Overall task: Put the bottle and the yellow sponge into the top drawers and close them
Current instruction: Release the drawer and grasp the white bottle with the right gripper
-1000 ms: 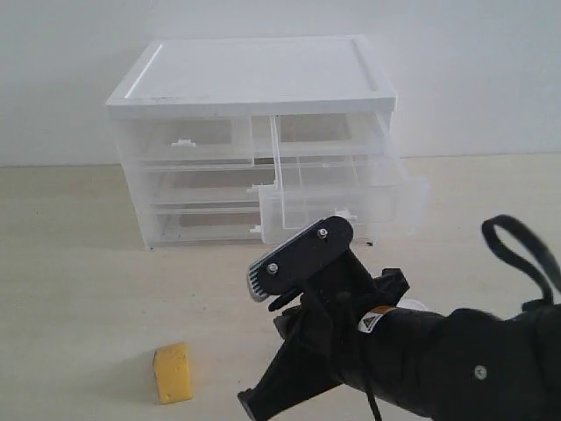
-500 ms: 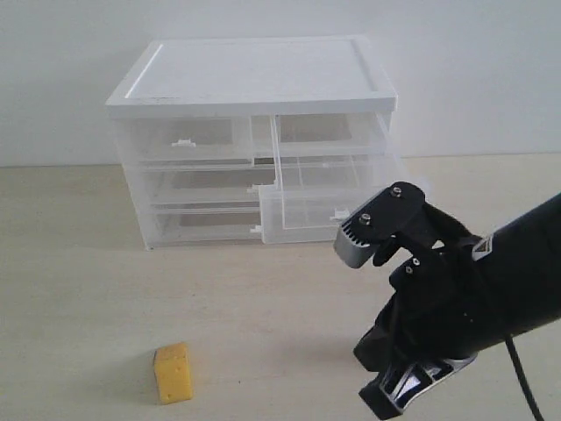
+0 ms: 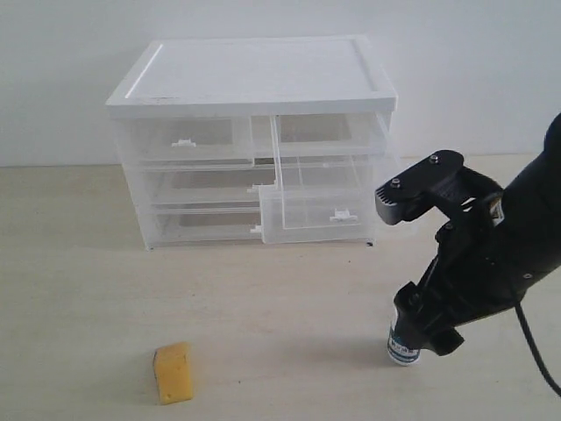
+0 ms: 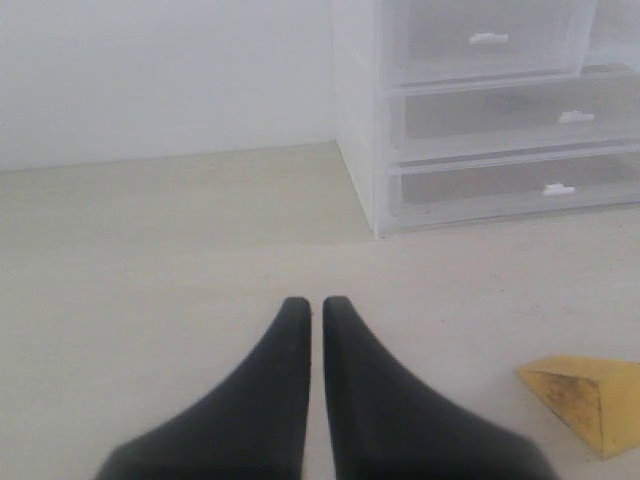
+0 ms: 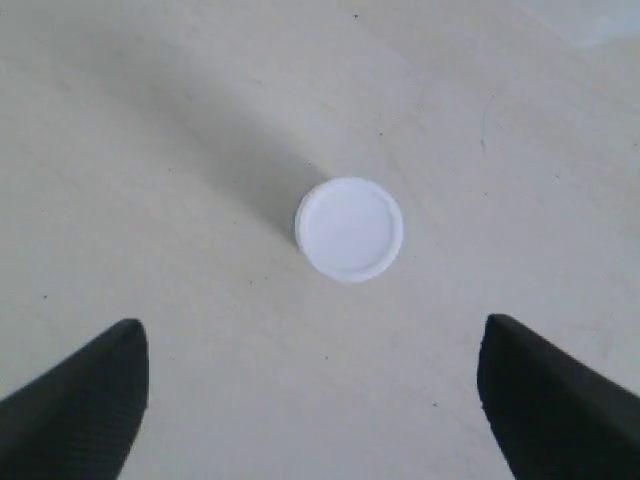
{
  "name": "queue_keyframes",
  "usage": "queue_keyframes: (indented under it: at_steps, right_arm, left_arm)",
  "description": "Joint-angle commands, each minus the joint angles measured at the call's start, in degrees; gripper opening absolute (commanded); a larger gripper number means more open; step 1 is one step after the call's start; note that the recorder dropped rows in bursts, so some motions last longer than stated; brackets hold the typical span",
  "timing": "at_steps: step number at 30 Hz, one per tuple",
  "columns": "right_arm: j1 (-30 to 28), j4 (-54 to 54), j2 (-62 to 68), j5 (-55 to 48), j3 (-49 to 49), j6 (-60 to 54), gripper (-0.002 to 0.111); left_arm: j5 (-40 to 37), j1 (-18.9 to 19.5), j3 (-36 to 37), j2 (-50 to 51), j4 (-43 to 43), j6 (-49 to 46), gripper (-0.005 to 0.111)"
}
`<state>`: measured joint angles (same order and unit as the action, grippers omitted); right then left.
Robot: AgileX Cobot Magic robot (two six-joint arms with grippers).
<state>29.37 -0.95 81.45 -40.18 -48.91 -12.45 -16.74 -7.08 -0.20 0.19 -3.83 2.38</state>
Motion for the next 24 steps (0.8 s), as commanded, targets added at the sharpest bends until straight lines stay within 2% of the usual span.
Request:
queue_keyframes:
  at_steps: [1,6,18,24]
  right_arm:
    - [-0.31,-0.27,6.11,5.95,-0.32,0.52,0.081]
    - [-0.31,-0.05,10.73,9.88,-0.32,0.52,0.076]
    - [-0.31,-0.05,14.91,12.1,-0.32,0.3,0.076]
    - [-0.31,-0.05,15.31,14.33,-0.32,0.4,0.058]
  left_arm:
    - [-0.06,-0.28,0.2,-0.19,0.42,0.36,0.004]
    - [-0.06,-0.28,0.2,-0.19,0.42,0.36,0.004]
    - [-0.06,-0.28,0.2,-0.19,0.42,0.36,0.004]
    - [-0.06,-0.28,0.2,-0.19,0.42,0.36,0.004]
